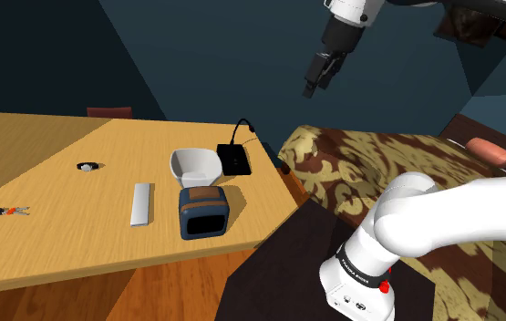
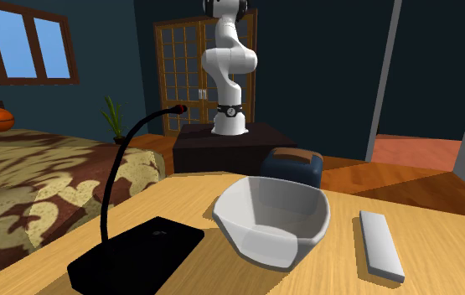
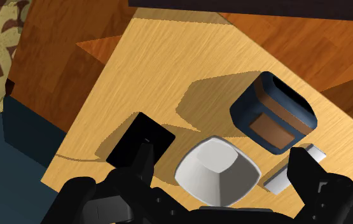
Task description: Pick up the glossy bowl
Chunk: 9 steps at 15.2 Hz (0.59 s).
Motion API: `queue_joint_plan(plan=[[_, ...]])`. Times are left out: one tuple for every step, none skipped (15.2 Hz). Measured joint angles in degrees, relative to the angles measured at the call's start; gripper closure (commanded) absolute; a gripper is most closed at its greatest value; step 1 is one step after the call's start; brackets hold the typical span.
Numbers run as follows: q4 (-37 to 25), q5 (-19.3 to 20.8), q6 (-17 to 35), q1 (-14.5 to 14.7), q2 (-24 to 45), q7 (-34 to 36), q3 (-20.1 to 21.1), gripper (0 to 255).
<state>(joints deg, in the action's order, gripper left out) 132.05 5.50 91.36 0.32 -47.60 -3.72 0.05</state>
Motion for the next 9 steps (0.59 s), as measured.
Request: queue_joint_plan(plan=[[0.00,0.00,0.00,0.00,0.00,0.00,0.00,0],[0.24,-0.13,0.69,0.03,0.56,0.49,0.34,0],[0.83,-0.19,2.00,0.02,1.47,1.07,0.68,0],[1.39,-0.43,3.13,0.10,2.22,2.01,1.37,0],[1.42,-0.50,4.79,0.08,4.05,2.80,1.87,0],[2.21,-0.57,6.35,0.08,5.01,3.59,2.35,0],[2.46,-0.73,8.02,0.12,6.65,4.63,3.05,0],[3.06,-0.84,9.77,0.16,8.04,5.66,3.72,0],[3.52,-0.76,11.69,0.05,9.71,6.39,4.11,0]])
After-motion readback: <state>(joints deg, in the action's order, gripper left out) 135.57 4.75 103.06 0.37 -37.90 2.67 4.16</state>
